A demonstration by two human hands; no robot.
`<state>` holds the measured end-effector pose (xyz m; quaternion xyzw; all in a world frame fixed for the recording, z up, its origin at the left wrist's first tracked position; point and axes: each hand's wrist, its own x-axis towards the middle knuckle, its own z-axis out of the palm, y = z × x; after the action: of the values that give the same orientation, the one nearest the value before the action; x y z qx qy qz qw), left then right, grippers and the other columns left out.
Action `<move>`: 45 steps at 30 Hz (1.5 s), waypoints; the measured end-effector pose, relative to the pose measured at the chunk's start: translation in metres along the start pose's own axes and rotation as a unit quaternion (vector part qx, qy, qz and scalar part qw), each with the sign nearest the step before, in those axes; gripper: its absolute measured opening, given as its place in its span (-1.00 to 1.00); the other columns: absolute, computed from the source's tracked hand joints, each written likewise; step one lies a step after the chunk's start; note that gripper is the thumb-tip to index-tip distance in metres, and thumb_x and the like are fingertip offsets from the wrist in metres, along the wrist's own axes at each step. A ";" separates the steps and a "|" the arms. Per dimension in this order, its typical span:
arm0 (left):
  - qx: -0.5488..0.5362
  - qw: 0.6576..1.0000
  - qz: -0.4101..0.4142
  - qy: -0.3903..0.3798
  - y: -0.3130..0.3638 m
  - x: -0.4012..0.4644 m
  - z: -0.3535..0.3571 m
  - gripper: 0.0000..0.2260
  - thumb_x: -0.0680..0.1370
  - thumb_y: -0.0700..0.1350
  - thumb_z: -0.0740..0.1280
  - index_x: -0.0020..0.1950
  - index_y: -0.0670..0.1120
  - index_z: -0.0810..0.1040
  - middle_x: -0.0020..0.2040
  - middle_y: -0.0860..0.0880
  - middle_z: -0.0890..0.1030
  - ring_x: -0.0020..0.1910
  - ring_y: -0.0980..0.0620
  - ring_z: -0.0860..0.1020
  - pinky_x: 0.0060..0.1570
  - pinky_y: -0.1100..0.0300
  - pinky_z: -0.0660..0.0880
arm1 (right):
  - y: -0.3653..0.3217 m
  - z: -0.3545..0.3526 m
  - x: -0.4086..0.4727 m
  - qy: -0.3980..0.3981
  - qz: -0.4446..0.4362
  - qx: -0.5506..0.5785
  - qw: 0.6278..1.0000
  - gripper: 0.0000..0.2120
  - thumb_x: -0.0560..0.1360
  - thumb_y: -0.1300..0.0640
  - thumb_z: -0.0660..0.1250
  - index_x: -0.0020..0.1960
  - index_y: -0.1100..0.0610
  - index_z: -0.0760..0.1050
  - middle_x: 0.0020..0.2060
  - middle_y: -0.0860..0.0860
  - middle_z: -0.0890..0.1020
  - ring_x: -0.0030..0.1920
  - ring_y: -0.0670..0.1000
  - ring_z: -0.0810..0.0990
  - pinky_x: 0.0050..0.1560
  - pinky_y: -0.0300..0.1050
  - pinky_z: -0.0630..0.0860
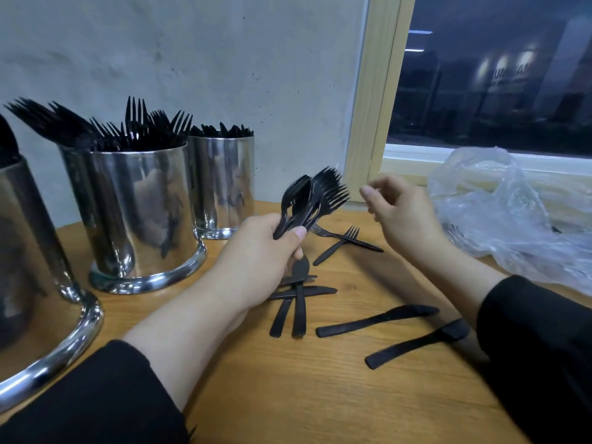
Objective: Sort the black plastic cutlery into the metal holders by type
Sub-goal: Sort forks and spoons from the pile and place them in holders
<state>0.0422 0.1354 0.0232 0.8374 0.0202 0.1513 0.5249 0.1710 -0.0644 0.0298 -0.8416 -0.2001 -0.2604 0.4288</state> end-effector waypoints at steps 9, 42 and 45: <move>-0.020 0.998 -0.003 0.063 -0.004 0.005 0.001 -0.68 0.66 0.03 0.28 -0.16 -0.17 0.59 -0.41 0.05 0.50 -0.35 -0.03 0.45 -0.18 -0.03 0.52 | 0.043 0.024 0.018 -0.203 0.122 -0.264 0.935 -0.47 0.60 -0.20 0.23 0.36 0.18 0.49 0.13 0.16 0.64 0.12 0.16 0.60 0.08 -0.03 0.52; -0.128 0.982 -0.037 0.133 -0.006 0.008 0.001 -0.75 0.68 -0.02 0.25 0.02 -0.17 0.58 -0.27 0.02 0.61 -0.49 0.18 0.45 -0.47 0.32 0.38 | -0.046 0.017 -0.003 -0.063 0.164 0.248 0.953 -0.79 0.64 0.06 0.25 -0.03 0.10 0.63 -0.26 0.08 0.45 -0.22 0.05 0.40 -0.16 -0.04 0.40; -0.161 0.975 -0.031 0.150 -0.003 0.006 -0.001 -0.78 0.69 -0.04 0.24 0.03 -0.15 0.58 -0.18 -0.02 0.64 -0.44 0.13 0.55 -0.45 0.24 0.31 | -0.072 0.022 -0.020 -0.116 0.150 0.345 0.919 -0.88 0.61 0.14 0.31 -0.01 0.16 0.59 -0.24 0.09 0.49 -0.25 0.00 0.43 -0.21 -0.12 0.40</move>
<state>0.0485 0.1386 0.0223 0.7086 0.0998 0.2601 0.6483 0.1202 -0.0086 0.0513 -0.6862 -0.1969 -0.0084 0.7002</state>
